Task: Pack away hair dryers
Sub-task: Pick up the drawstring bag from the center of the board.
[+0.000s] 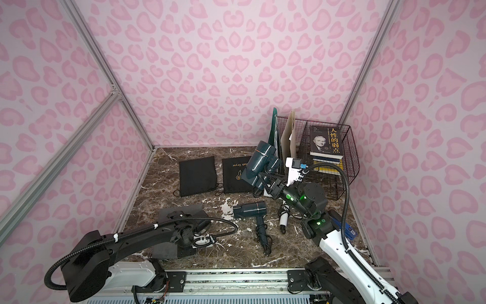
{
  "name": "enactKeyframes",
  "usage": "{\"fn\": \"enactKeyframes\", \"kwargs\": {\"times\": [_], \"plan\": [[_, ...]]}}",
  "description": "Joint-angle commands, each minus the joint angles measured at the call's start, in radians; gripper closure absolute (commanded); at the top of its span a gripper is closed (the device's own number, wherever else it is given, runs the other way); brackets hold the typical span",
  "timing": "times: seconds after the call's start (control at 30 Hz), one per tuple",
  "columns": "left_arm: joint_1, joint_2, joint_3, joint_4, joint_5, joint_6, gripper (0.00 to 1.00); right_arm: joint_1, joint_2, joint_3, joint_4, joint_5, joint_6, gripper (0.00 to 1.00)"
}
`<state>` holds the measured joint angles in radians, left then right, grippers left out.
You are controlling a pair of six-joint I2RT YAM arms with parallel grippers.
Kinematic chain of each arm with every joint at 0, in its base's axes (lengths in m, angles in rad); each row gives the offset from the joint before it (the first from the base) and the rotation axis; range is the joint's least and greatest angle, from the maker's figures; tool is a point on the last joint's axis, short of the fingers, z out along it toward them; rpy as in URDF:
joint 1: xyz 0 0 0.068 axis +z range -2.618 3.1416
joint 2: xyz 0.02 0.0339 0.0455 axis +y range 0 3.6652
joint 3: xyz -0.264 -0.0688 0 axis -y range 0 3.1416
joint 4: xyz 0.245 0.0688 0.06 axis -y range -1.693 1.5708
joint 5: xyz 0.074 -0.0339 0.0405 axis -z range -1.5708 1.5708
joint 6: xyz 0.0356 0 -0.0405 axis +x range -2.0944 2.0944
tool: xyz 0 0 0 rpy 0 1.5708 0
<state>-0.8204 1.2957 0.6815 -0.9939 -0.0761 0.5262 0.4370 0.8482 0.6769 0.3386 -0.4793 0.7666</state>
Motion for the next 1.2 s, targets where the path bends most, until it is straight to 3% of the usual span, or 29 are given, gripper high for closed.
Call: {"fn": "enactKeyframes", "kwargs": {"times": [0.0, 0.27, 0.5, 0.8, 1.0, 1.17], "plan": [[-0.001, -0.012, 0.022, -0.011, -0.015, -0.032, 0.97, -0.007, -0.006, 0.003, 0.030, -0.010, -0.016, 1.00], [-0.001, -0.033, 0.094, -0.060, -0.051, -0.037, 0.98, -0.017, -0.014, 0.016, 0.009, -0.015, -0.026, 1.00], [0.012, -0.043, 0.278, -0.162, -0.031, 0.004, 0.98, -0.017, -0.033, 0.082, -0.146, 0.006, -0.105, 1.00], [0.111, 0.008, 0.555, -0.219, 0.098, -0.088, 0.98, -0.020, -0.067, 0.201, -0.401, 0.068, -0.196, 1.00], [0.206, 0.068, 0.736, -0.251, 0.187, -0.167, 0.98, -0.013, -0.054, 0.252, -0.493, 0.025, -0.228, 1.00], [0.283, 0.118, 0.853, -0.259, 0.235, -0.237, 0.98, 0.113, 0.003, 0.316, -0.567, 0.050, -0.266, 1.00]]}}
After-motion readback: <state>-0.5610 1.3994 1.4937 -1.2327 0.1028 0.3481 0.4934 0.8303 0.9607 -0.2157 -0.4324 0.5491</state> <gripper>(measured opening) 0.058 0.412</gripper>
